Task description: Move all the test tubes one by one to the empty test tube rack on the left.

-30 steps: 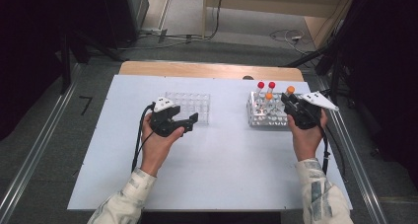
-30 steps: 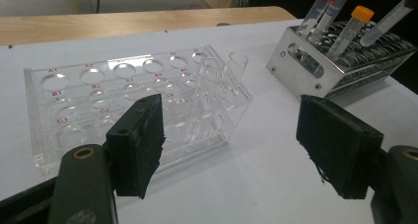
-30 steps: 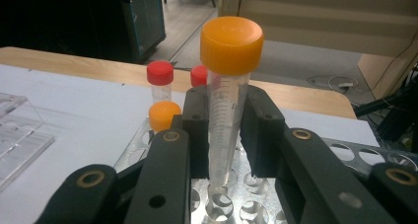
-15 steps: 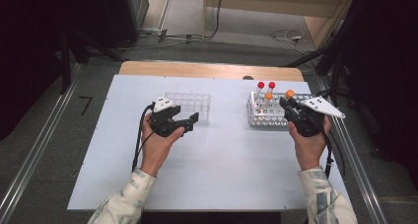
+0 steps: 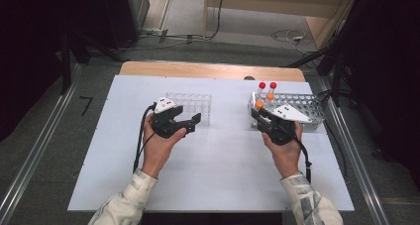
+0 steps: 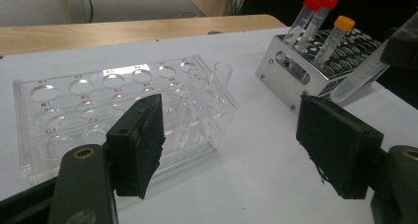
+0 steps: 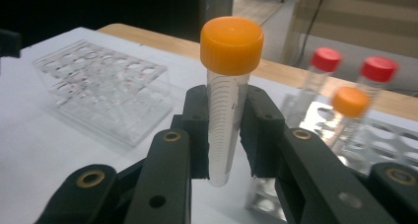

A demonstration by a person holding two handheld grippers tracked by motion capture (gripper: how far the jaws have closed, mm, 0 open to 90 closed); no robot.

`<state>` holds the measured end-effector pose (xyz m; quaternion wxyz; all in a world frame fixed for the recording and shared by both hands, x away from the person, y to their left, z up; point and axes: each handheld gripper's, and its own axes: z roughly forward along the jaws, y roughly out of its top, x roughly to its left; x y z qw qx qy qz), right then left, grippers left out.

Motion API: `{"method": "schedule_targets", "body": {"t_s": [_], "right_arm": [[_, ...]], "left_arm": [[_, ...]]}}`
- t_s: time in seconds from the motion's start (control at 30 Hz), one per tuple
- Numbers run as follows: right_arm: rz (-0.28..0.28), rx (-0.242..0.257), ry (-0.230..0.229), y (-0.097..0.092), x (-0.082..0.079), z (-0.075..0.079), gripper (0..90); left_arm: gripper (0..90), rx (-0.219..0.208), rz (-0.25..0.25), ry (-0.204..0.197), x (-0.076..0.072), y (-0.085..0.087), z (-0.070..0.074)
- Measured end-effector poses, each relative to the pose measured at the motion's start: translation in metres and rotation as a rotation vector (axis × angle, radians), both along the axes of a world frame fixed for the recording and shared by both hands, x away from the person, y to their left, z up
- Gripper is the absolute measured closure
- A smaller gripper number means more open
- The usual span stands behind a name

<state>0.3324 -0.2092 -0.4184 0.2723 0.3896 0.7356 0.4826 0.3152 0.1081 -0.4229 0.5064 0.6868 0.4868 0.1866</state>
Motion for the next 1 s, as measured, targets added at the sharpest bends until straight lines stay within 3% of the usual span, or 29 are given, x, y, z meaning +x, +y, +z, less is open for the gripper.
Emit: {"method": "schedule_targets", "body": {"t_s": [0.57, 0.77, 1.0], "right_arm": [[0.136, -0.039, 0.039, 0.065, -0.005, -0.022, 71.3], [0.172, -0.028, 0.064, 0.083, -0.006, -0.028, 71.4], [0.210, -0.034, 0.086, 0.104, -0.007, -0.033, 71.3]], "left_arm": [[27.8, -0.001, -0.054, -0.024, -0.008, -0.013, 0.007], [28.3, -0.001, -0.069, -0.033, -0.011, -0.017, 0.009], [35.6, 0.002, -0.095, -0.049, -0.013, -0.020, 0.009]]}}
